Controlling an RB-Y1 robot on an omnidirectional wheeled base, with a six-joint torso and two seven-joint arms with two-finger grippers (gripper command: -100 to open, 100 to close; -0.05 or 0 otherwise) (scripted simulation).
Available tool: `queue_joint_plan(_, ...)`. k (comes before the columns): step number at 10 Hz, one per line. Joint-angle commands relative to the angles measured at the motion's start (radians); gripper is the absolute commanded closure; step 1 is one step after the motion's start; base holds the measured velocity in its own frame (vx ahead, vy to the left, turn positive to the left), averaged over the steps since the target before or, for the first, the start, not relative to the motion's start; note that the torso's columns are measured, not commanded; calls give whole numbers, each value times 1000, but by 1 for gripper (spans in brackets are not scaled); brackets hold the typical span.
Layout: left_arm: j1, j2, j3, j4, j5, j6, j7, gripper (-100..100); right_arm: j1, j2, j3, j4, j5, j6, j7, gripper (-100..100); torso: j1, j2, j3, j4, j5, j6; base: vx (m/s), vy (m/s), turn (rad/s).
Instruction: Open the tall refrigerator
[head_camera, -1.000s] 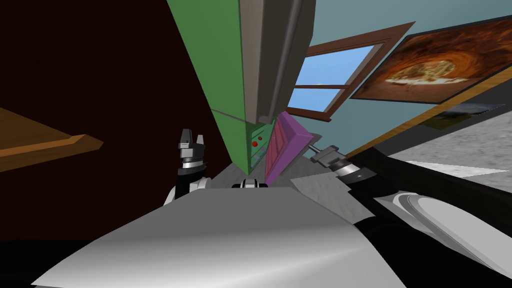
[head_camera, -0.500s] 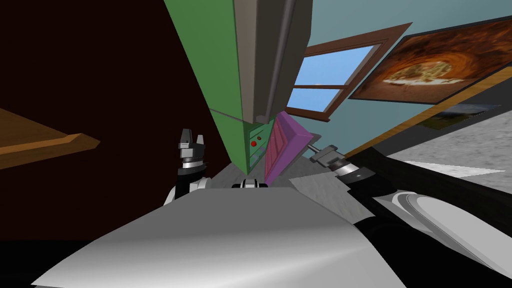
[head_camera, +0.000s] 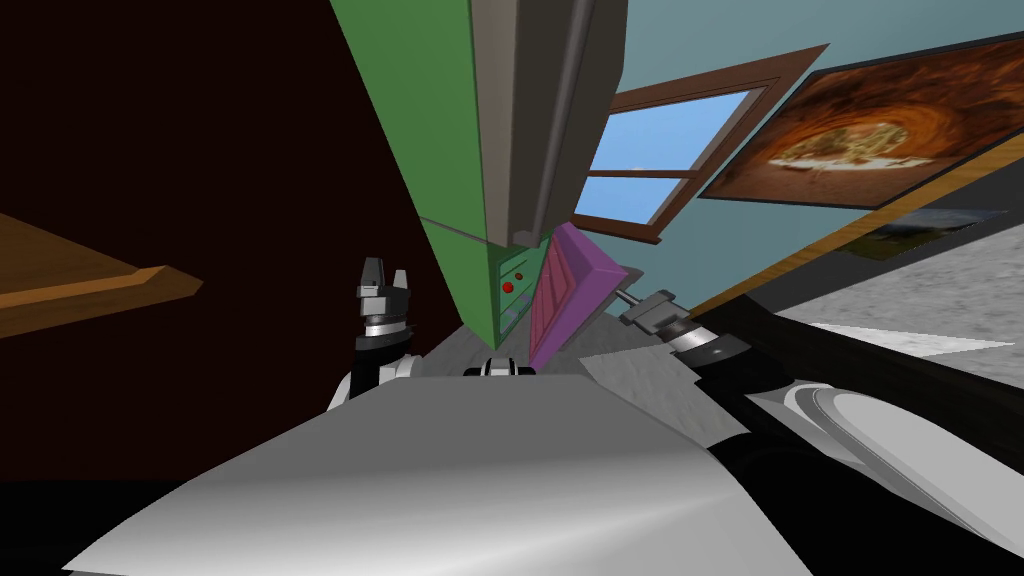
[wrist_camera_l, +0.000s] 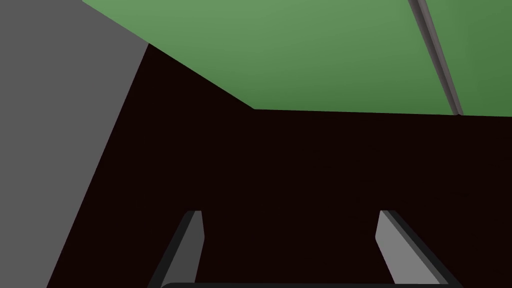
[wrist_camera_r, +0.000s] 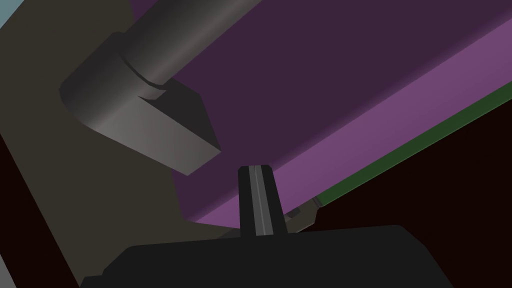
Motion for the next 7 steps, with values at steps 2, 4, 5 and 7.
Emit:
queue_joint_plan(2, 0, 0, 0, 0, 0, 0, 0, 0, -6, -8, 4, -2, -1, -9, 0, 100, -3, 0, 0, 0, -1, 0, -16, -85, -1)
queue_joint_plan(4, 0, 0, 0, 0, 0, 0, 0, 0, -7, -9, 5, -2, -1, -10, 0, 100, -1, 0, 0, 0, -1, 0, -11, -75, -7)
queue_joint_plan(5, 0, 0, 0, 0, 0, 0, 0, 0, -8, -10, 6, -2, -2, -11, 0, 100, 3, -1, -1, 0, 1, 0, 0, -38, -27)
queue_joint_plan(7, 0, 0, 0, 0, 0, 0, 0, 0, -9, -11, 6, -3, -2, -12, 0, 100, 4, -1, 0, 0, 1, 0, -6, -10, 23)
